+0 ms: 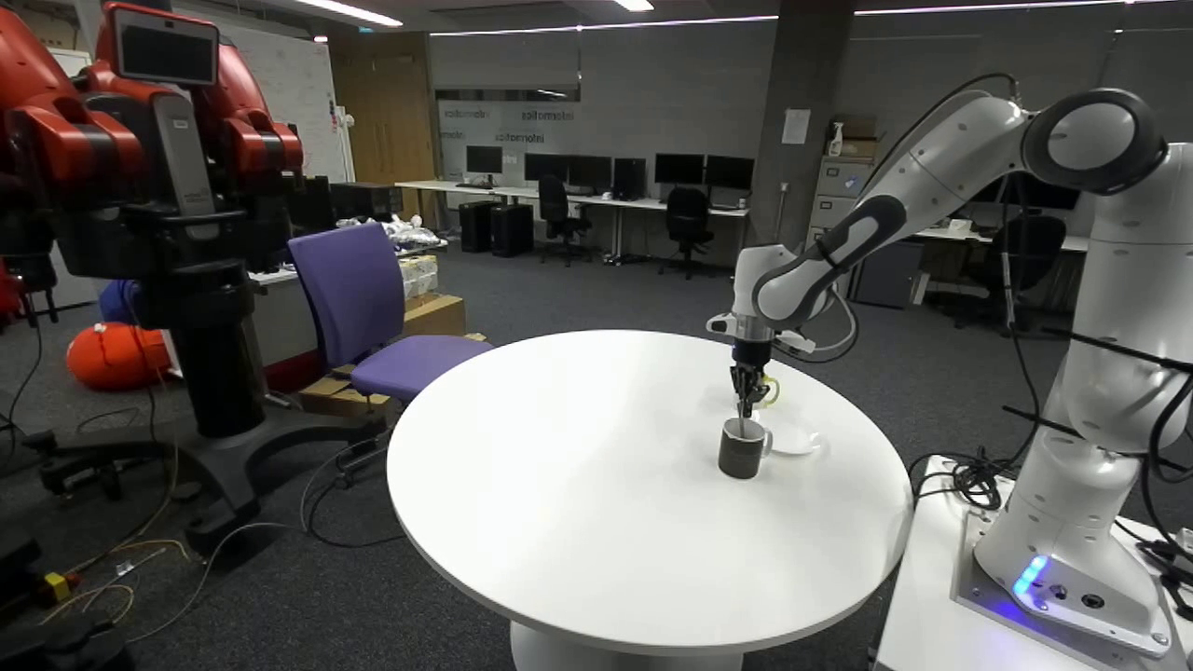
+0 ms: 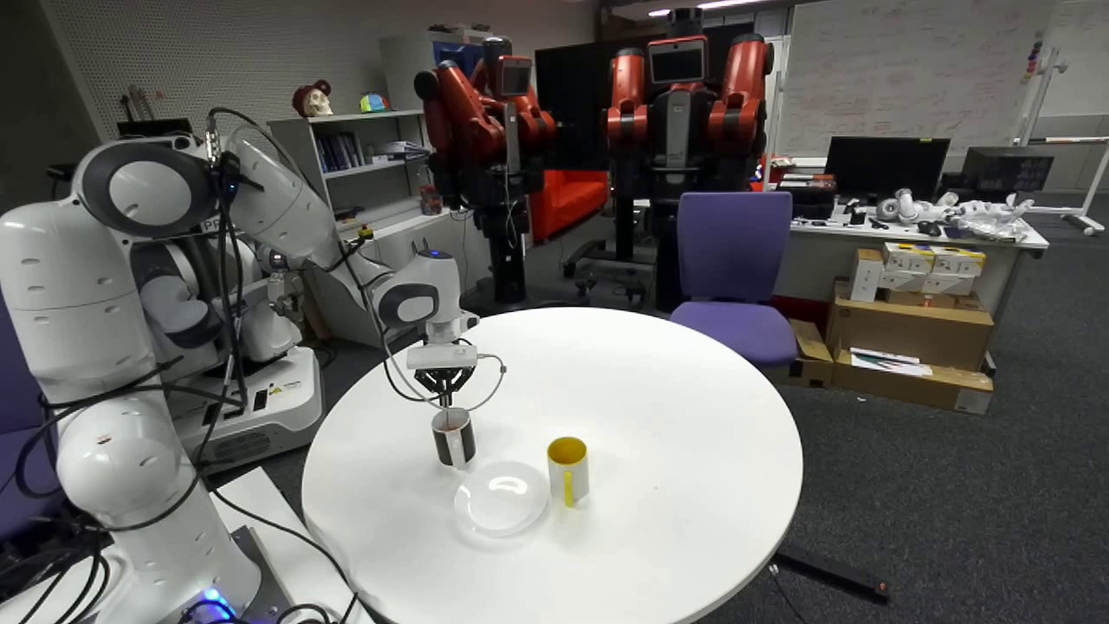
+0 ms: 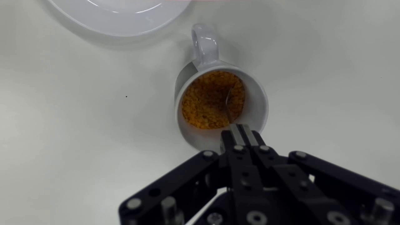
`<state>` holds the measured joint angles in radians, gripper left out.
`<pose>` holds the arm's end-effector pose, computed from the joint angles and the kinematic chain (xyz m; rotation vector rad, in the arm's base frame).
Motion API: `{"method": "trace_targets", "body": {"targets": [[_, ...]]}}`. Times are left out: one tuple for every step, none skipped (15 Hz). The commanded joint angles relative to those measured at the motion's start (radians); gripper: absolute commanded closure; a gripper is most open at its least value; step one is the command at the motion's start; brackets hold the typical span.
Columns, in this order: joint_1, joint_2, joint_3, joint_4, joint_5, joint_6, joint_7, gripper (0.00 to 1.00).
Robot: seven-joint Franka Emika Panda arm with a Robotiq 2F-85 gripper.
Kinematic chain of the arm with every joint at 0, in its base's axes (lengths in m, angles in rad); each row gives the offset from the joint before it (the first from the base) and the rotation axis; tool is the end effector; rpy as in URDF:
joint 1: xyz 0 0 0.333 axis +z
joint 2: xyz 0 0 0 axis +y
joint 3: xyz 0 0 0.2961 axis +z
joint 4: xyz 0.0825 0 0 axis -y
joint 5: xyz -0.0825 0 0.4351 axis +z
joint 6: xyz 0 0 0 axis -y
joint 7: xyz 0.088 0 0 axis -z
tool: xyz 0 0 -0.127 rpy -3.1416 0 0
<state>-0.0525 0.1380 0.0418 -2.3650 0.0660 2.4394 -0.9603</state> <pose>0.5278 -0.0040 0.1825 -2.7660 -1.3321 0.0529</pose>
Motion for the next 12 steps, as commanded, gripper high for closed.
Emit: {"method": "trace_targets", "body": {"targets": [[-0.008, 0.031, 0.001, -0.010, 0.026, 0.077, -0.020, 1.00], [-0.012, 0.043, 0.001, -0.009, 0.029, 0.092, -0.021, 1.00], [-0.016, 0.055, 0.002, -0.009, 0.029, 0.111, -0.020, 1.00], [-0.018, 0.064, 0.003, -0.010, 0.029, 0.121, -0.019, 1.00], [-0.020, 0.065, 0.004, -0.010, 0.028, 0.132, -0.017, 1.00], [-0.020, 0.055, 0.002, -0.015, 0.019, 0.136, -0.012, 1.00], [-0.020, 0.047, 0.002, -0.018, 0.015, 0.134, -0.010, 1.00], [-0.017, 0.036, -0.001, -0.024, 0.002, 0.136, -0.002, 1.00], [-0.015, 0.023, -0.003, -0.032, -0.009, 0.135, 0.003, 1.00], [-0.014, 0.015, -0.004, -0.037, -0.015, 0.134, 0.006, 1.00], [-0.013, 0.003, -0.006, -0.045, -0.024, 0.135, 0.011, 1.00], [-0.013, -0.005, -0.008, -0.050, -0.029, 0.136, 0.013, 1.00]]}}
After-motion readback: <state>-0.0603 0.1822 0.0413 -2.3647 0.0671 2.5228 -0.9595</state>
